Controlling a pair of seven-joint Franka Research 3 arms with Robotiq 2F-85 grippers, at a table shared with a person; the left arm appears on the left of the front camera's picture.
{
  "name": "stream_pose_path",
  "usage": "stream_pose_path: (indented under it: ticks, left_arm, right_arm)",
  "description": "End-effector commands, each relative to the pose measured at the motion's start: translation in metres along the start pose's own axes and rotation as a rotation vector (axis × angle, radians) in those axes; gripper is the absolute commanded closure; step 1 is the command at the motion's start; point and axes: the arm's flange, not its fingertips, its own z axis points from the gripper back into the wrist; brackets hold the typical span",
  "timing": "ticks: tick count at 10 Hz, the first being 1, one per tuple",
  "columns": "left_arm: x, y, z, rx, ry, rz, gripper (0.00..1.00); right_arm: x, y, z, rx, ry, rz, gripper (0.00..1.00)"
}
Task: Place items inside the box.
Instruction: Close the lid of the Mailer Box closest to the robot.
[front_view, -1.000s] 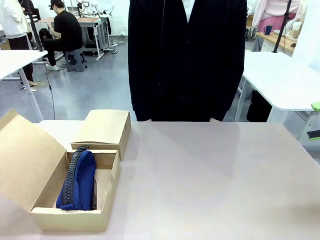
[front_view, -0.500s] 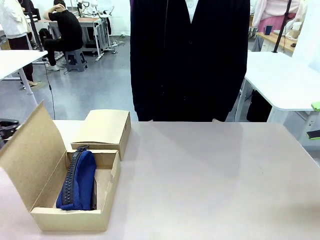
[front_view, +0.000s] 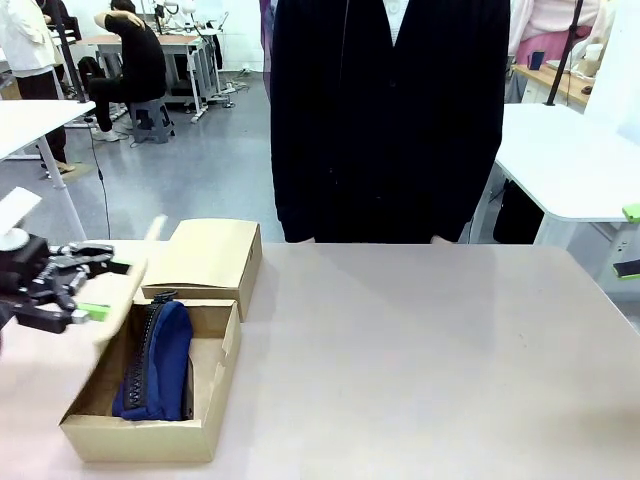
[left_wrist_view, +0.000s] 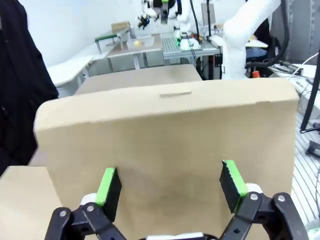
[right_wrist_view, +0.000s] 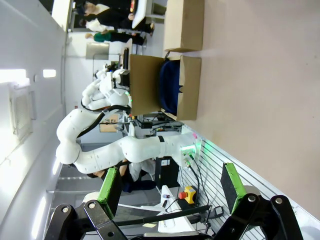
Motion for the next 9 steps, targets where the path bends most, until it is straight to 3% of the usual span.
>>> stream_pose_path:
  ticks: [1, 3, 6, 9]
  left_arm:
    - [-0.01, -0.149, -0.112, -0.002, 0.018, 0.015, 0.0]
    - [-0.023, -0.161, -0.132, -0.053, 0.056, 0.025, 0.0]
    - [-0.054, -0.179, -0.145, -0.111, 0.195, 0.009, 0.0]
    - [-0.051, -0.177, -0.143, -0.114, 0.176, 0.013, 0.0]
  right_arm:
    - [0.001, 0.002, 0.002, 0.018, -0.004, 0.017, 0.0]
    - [0.001, 0.002, 0.002, 0.018, -0.004, 0.017, 0.0]
    - [0.001, 0.002, 0.002, 0.018, -0.004, 0.017, 0.0]
    - [0.001, 0.002, 0.002, 0.018, -0.004, 0.017, 0.0]
